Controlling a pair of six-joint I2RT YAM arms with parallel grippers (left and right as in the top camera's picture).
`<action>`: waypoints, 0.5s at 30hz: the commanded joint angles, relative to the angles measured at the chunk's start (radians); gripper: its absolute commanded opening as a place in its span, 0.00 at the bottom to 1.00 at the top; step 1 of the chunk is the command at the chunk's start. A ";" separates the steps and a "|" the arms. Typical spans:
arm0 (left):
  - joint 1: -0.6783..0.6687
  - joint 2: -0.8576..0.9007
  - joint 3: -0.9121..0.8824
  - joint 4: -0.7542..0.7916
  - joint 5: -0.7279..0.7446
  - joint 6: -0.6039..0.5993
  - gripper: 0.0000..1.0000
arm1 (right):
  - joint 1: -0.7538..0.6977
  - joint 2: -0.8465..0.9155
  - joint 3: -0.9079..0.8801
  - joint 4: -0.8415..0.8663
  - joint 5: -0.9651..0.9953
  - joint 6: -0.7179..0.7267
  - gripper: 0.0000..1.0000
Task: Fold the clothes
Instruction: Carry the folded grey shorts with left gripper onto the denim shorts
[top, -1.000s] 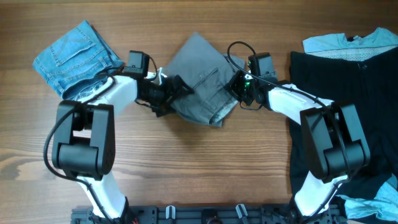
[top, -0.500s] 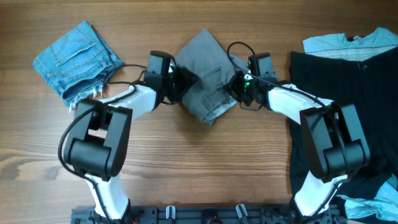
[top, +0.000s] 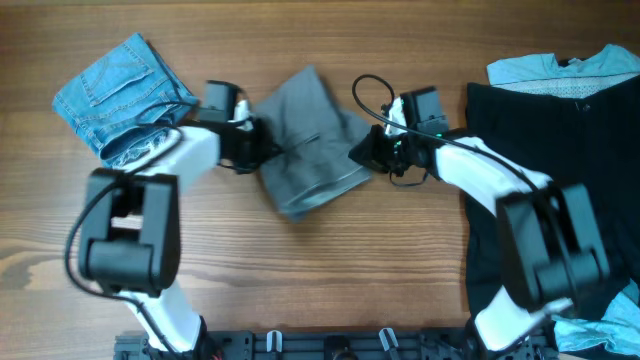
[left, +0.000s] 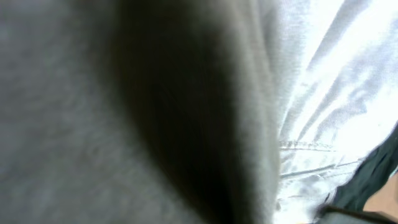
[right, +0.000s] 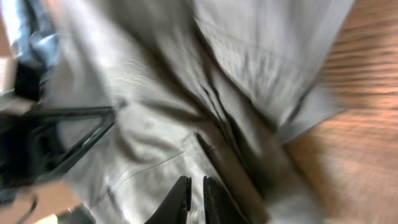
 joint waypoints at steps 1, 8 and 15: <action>0.113 -0.127 0.150 -0.149 0.136 0.250 0.04 | 0.001 -0.174 0.000 -0.008 -0.045 -0.175 0.13; 0.277 -0.176 0.491 -0.282 0.254 0.326 0.04 | 0.001 -0.283 0.000 -0.006 -0.045 -0.171 0.16; 0.426 -0.166 0.521 -0.203 0.120 0.328 0.04 | 0.001 -0.283 0.000 -0.048 -0.045 -0.171 0.15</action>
